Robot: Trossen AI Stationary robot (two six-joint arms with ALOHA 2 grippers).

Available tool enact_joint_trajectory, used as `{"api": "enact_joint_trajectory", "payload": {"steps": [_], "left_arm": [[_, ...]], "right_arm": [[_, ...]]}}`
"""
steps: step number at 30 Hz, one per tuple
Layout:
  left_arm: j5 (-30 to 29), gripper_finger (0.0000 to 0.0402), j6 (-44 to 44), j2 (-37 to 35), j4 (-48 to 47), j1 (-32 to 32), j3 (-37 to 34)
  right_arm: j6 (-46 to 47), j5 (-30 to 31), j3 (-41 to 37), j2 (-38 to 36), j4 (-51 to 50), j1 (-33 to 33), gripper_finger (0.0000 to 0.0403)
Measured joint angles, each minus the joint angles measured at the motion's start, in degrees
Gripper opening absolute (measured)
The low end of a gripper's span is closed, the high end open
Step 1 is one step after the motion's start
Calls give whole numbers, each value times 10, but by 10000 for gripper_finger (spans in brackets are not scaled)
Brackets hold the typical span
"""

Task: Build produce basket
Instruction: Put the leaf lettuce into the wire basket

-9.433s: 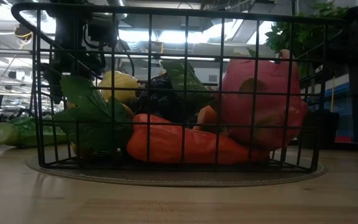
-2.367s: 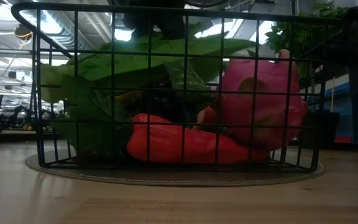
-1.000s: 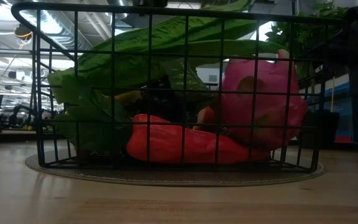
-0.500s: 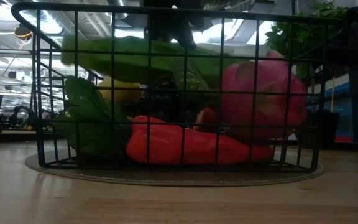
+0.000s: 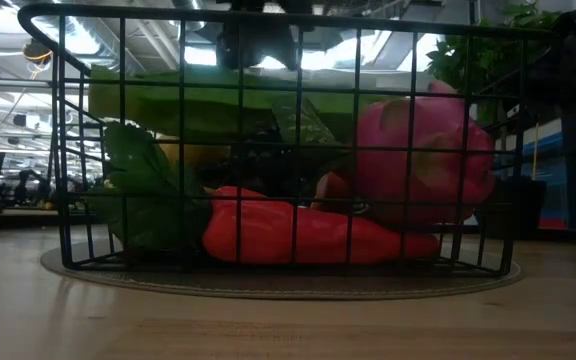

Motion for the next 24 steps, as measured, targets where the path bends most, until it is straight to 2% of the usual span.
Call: {"api": "enact_joint_trajectory", "payload": {"steps": [4,11,19,24], "left_arm": [[-6,163,-10,1,-28,-10,-1],[-42,163,10,-25,-6,-14,-1],[-182,163,72,-51,-88,-2,0],[-237,163,58,-18,-144,-10,-1]], "right_arm": [[0,0,0,0,0,0,5],[0,0,0,0,0,0,5],[0,0,0,0,0,0,5],[0,0,0,0,0,0,5]]}}
